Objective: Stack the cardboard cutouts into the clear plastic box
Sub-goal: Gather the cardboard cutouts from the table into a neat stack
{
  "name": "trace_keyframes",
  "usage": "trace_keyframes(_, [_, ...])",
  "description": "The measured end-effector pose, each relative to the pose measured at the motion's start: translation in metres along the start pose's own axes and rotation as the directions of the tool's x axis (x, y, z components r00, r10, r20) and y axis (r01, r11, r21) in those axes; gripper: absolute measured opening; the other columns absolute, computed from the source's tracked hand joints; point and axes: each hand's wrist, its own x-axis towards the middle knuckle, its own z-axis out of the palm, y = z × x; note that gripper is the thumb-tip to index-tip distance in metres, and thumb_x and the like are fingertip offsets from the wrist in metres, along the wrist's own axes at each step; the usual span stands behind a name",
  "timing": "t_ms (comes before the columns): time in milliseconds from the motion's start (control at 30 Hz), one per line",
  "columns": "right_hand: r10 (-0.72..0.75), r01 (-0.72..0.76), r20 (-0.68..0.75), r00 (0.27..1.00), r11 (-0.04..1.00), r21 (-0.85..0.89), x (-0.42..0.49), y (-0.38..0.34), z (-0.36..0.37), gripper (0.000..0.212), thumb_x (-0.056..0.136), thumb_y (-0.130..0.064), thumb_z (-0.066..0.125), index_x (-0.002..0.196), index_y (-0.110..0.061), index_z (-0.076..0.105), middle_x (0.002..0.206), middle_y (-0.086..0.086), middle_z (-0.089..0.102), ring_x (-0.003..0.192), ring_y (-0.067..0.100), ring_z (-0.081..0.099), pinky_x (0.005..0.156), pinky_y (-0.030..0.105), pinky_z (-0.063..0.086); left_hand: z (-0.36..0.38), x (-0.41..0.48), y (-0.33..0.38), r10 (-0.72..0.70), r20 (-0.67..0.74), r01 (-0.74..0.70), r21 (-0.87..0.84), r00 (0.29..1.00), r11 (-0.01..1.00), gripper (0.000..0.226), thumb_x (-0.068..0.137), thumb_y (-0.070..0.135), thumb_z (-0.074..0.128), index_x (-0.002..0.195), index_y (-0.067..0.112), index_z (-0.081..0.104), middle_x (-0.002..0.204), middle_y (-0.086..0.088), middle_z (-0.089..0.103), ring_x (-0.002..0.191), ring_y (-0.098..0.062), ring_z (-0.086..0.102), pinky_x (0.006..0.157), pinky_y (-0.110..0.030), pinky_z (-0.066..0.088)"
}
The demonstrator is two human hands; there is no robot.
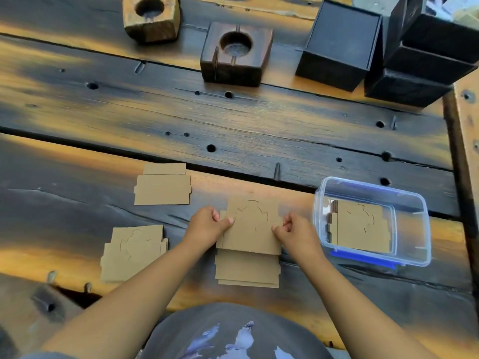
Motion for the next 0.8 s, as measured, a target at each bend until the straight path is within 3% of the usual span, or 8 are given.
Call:
trace_keyframes(233, [-0.051,0.062,0.051,0.997,0.969,-0.24,-0.037,0.025,0.02,0.024,0.082,-0.034,0.063,0.075,-0.016,0.05,0.069,0.0,0.064,0.071,0.022,0.06,0.062,0.037,0.048,0.007,-0.044,-0.038,0.05,-0.022,-0.046,0.153,0.999,0.987,0.044,0.079,0.046,0.072,0.066,0.02,0.039,0.062,0.005,0.046,0.06,-0.015,0.044,0.052,-0.031,0.028])
trace_keyframes(333, [-0.1,0.131,0.093,0.991,0.896,-0.425,-0.046,0.035,0.033,0.025,0.087,-0.04,0.058,0.082,-0.018,0.047,0.083,0.004,0.069,0.08,0.026,0.064,0.057,0.034,0.043,0.017,-0.052,-0.051,-0.023,0.01,0.022,0.132,1.0,0.991,0.042,0.08,0.043,0.072,0.067,0.02,0.04,0.066,0.003,0.05,0.065,-0.017,0.048,0.056,-0.032,0.031])
trace_keyframes(433, [-0.072,0.104,0.084,0.994,0.867,-0.487,-0.052,0.044,0.045,0.027,0.089,-0.043,0.054,0.094,-0.017,0.05,0.098,0.007,0.07,0.092,0.031,0.065,0.062,0.034,0.039,0.027,-0.057,-0.062,-0.105,0.049,0.101,0.074,0.993,0.992,0.038,0.082,0.034,0.073,0.069,0.02,0.041,0.072,0.001,0.055,0.074,-0.022,0.054,0.065,-0.033,0.037])
trace_keyframes(533, [-0.043,0.059,0.046,0.998,0.891,-0.451,-0.054,0.052,0.045,0.025,0.087,-0.042,0.055,0.087,-0.021,0.043,0.092,0.004,0.068,0.088,0.03,0.064,0.06,0.034,0.039,0.031,-0.058,-0.072,-0.129,0.114,0.137,-0.068,0.985,0.988,0.027,0.084,0.023,0.074,0.077,0.015,0.048,0.075,-0.007,0.058,0.073,-0.025,0.058,0.072,-0.042,0.05])
trace_keyframes(633, [-0.024,0.028,0.017,1.0,0.92,-0.39,-0.051,0.058,0.037,0.022,0.086,-0.043,0.057,0.085,-0.023,0.048,0.082,-0.003,0.064,0.078,0.025,0.062,0.058,0.033,0.04,0.026,-0.062,-0.082,-0.127,0.114,0.144,-0.159,0.985,0.977,0.019,0.086,0.017,0.072,0.09,0.012,0.054,0.076,-0.01,0.059,0.076,-0.03,0.063,0.081,-0.049,0.053])
trace_keyframes(800, [0.056,-0.045,0.053,0.997,0.98,-0.194,-0.045,0.066,0.027,0.025,0.085,-0.034,0.066,0.103,-0.018,0.058,0.077,-0.009,0.061,0.074,0.013,0.057,0.057,0.028,0.038,0.022,-0.069,-0.09,-0.149,0.042,0.154,-0.17,0.988,0.973,0.03,0.085,0.018,0.074,0.11,0.01,0.059,0.08,-0.005,0.063,0.079,-0.022,0.061,0.085,-0.043,0.052])
